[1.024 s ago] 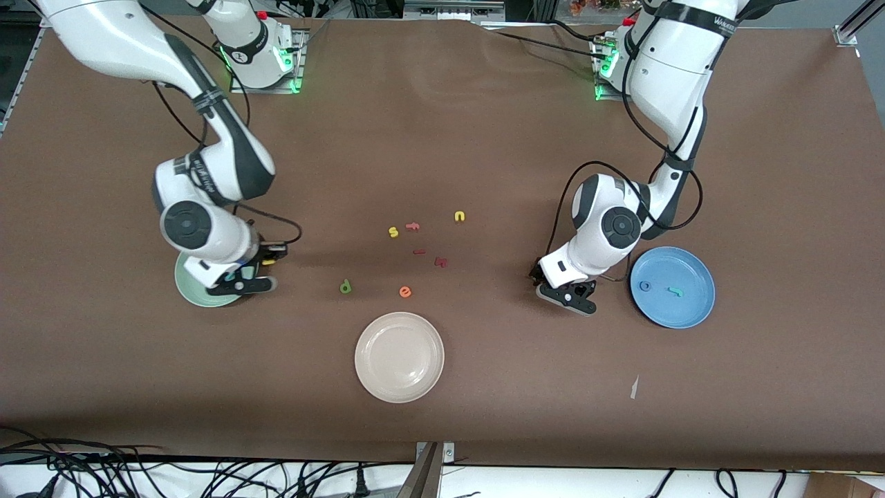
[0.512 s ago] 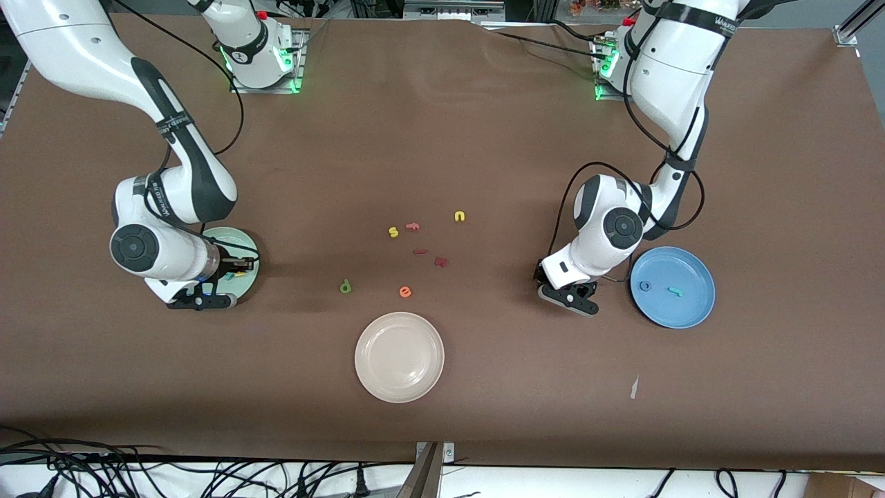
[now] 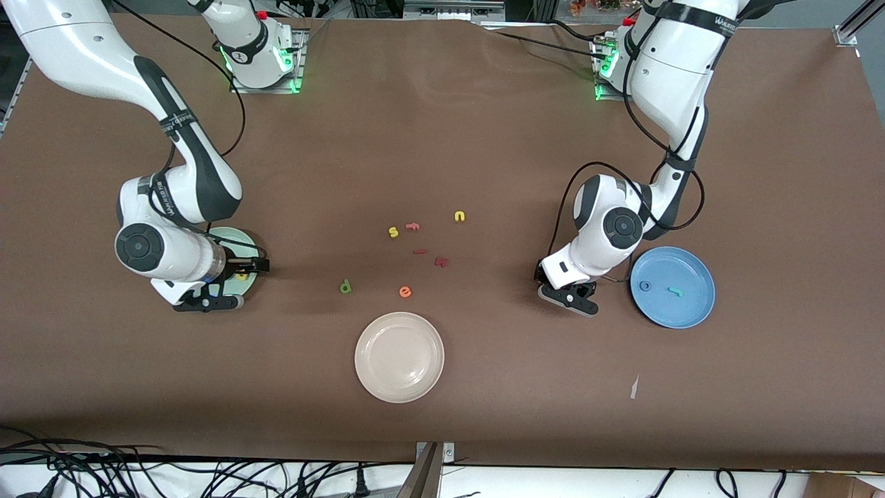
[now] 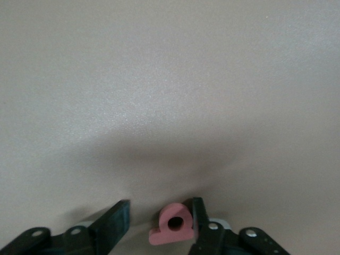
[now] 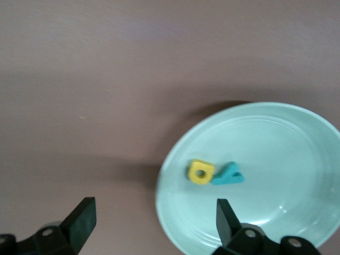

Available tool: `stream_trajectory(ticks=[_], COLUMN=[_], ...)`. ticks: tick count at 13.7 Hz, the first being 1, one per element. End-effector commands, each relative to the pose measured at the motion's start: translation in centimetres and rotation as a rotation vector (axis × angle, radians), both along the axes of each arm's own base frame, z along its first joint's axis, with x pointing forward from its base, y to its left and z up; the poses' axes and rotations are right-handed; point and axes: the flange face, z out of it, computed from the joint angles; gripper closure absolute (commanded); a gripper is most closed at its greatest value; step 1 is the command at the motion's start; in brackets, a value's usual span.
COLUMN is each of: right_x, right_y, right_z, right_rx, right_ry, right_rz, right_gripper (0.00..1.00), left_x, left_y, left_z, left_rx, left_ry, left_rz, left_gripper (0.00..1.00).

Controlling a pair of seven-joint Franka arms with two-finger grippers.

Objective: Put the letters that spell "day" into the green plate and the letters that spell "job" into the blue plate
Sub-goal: 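Drop the yellow a on the green plate while the left gripper grasps the pink a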

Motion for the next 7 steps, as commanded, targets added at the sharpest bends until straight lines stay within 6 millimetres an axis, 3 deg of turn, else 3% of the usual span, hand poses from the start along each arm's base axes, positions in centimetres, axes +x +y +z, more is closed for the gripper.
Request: stream_trajectory(ticks=[1,5,7], right_x=[0.7,0.6,0.9], right_y=[3.9,10.0,11.6], right_z=[0.7,0.2,-0.9], right_rx=[0.022,0.04,0.059], right_ry=[-0.015,-0.023,-0.026], right_rz=[-0.028,-0.066,-0.047], right_gripper=[0.0,0.0,0.0], left_x=[0.1,0.0,0.1], left_y=[0.2,0.4,0.4], left_z=[-0.9,-1.0,-0.7], left_rx=[0.023,0.026,0.024], left_ry=[0.005,0.012,0.01], left_rz=[-0.014,-0.016,-0.015], left_gripper=[0.64,0.76,0.82])
